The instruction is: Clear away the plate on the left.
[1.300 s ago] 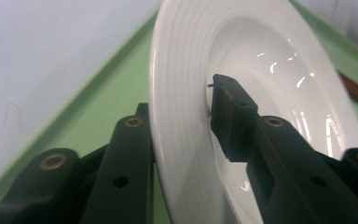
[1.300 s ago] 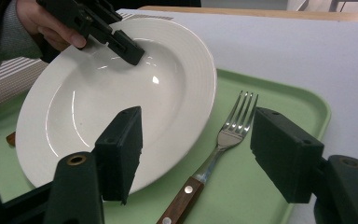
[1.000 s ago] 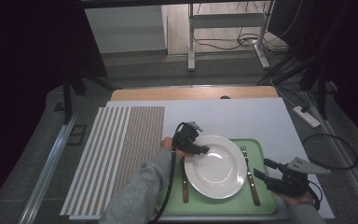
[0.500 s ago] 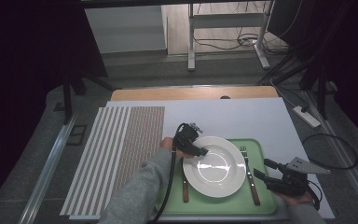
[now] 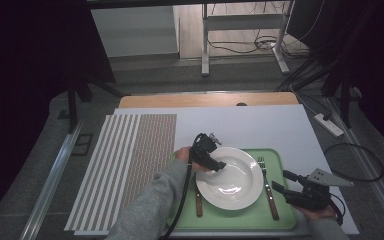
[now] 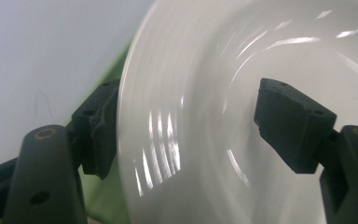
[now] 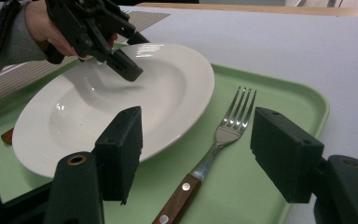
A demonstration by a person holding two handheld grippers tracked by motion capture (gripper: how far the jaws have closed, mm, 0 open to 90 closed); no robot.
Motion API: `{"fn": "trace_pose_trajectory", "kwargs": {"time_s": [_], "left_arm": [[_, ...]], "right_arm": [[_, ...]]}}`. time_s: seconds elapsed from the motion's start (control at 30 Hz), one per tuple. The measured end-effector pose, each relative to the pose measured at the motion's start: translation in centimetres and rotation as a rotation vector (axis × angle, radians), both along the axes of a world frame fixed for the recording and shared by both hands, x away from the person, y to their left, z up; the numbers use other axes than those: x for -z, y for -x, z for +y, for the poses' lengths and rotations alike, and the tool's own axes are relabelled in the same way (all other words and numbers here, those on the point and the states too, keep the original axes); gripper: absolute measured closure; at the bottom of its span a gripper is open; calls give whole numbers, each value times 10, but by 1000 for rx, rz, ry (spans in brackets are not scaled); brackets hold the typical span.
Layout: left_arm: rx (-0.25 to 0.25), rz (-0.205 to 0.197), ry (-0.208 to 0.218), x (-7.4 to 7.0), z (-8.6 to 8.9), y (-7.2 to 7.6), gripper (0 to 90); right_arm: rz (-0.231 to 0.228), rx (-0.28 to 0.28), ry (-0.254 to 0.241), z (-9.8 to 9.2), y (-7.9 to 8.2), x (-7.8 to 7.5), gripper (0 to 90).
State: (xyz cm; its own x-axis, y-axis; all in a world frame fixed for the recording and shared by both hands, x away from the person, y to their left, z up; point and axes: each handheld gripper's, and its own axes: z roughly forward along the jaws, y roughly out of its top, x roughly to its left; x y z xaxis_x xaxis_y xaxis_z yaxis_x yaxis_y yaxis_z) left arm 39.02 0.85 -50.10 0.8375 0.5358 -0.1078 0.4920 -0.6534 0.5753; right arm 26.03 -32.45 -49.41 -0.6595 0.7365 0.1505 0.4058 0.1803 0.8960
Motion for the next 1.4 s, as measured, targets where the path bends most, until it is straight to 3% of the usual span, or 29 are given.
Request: {"fn": "trace_pose_trajectory", "kwargs": {"time_s": [0.1, 0.5, 0.9, 1.27, 1.4], "left_arm": [[23, -58, -15, -10, -2, 5, 223], [8, -103, 49, -24, 22, 16, 220], [-27, -118, 108, -29, 49, 28, 218], [-91, -144, 170, -24, 87, 52, 210], [-141, -177, 193, -22, 110, 70, 211]], "right_arm": [[1, -1, 2, 1, 0, 0, 347], [1, 0, 4, 1, 0, 0, 347], [5, -3, -2, 0, -1, 2, 347], [9, -32, 12, 2, -5, 6, 342], [1, -46, 19, 3, -4, 6, 334]]}}
